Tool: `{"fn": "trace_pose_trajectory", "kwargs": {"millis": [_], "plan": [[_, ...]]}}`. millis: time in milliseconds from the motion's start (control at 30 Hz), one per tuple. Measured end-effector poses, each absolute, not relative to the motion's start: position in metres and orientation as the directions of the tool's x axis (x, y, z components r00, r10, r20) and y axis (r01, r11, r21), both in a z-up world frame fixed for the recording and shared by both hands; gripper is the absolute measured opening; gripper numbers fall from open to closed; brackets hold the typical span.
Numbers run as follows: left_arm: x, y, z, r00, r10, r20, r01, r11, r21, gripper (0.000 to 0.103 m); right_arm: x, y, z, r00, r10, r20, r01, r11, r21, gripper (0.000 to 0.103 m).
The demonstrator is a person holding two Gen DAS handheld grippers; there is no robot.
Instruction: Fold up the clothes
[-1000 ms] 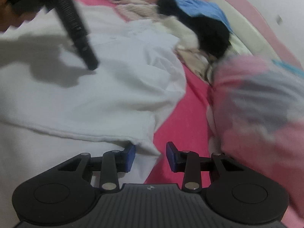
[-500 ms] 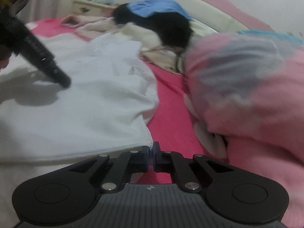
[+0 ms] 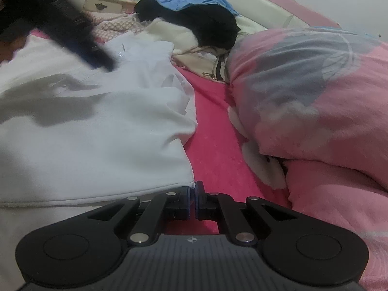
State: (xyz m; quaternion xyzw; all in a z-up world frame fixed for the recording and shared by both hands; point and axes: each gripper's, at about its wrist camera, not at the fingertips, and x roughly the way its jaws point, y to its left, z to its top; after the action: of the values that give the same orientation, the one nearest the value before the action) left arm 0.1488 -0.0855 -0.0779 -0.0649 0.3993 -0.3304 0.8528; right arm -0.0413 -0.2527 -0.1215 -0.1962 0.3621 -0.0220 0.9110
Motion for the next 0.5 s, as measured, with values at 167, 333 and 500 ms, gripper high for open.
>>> {"fn": "trace_pose_trajectory", "kwargs": {"millis": [167,333,500], "plan": [[0.195,-0.141,-0.068,0.405,-0.607,-0.684,0.565,0.755,-0.335,0.042,-0.037,-0.246,-0.124,0.74,-0.179,-0.648,-0.13,0.908,-0.399,0.004],[0.201,-0.195,-0.056,0.377,-0.559,-0.738,0.723,0.676,-0.142,0.041,-0.038,-0.24,-0.127,0.748,-0.179,-0.639,-0.167,0.881,-0.442,0.004],[0.194,-0.236,-0.086,0.344,-0.391,-0.854,0.802,0.595,0.05,0.033,-0.036,-0.241,-0.128,0.745,-0.171,-0.645,-0.178,0.881,-0.439,0.004]]}}
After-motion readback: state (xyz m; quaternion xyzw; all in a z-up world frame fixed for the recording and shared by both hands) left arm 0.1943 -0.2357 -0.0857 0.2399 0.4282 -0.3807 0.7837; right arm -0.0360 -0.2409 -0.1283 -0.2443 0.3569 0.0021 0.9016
